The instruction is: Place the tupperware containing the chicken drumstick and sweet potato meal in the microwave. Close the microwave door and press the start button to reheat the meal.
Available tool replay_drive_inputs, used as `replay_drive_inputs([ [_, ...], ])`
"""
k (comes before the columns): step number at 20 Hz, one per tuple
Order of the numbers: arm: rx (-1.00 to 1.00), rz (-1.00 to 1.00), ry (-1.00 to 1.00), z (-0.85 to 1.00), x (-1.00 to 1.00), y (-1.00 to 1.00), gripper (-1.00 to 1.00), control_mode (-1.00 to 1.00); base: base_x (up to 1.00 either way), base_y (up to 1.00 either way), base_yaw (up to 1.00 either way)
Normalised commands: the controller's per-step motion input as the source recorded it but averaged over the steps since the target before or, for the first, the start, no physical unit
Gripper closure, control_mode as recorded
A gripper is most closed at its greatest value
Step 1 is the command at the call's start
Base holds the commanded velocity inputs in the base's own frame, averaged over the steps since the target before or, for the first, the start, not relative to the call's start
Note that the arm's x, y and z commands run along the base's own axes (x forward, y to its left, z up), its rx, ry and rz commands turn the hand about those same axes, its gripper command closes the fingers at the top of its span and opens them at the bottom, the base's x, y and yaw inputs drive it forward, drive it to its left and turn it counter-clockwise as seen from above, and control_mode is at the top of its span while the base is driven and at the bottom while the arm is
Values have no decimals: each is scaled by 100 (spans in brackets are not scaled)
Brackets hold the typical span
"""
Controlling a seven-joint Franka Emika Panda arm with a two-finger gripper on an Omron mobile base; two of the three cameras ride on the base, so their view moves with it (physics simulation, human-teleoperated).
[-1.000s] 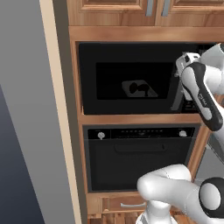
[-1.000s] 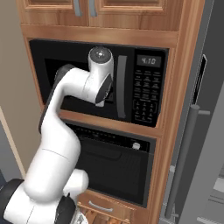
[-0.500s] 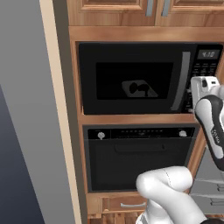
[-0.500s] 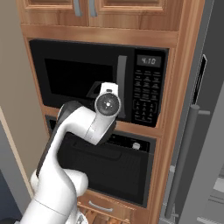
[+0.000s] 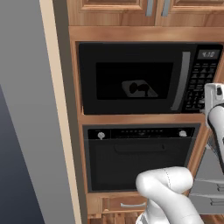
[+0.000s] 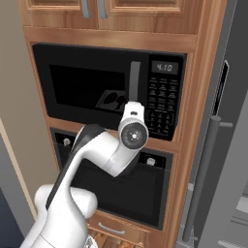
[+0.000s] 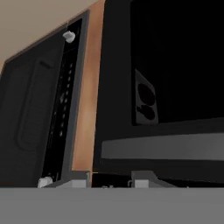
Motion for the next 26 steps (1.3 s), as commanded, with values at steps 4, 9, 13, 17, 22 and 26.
replay_drive_inputs([
  [4,0,0,0,-19,-1,-12,100,-100,0,0,0],
  [9,0,0,0,-33,7,0,100,-100,0,0,0],
  [13,0,0,0,-27,15,-9,100,-100,0,0,0],
  [17,0,0,0,-10,22,-26,100,-100,0,0,0],
  [22,0,0,0,-8,29,-28,100,-100,0,0,0],
  [26,0,0,0,-8,35,-20,100,-100,0,0,0],
])
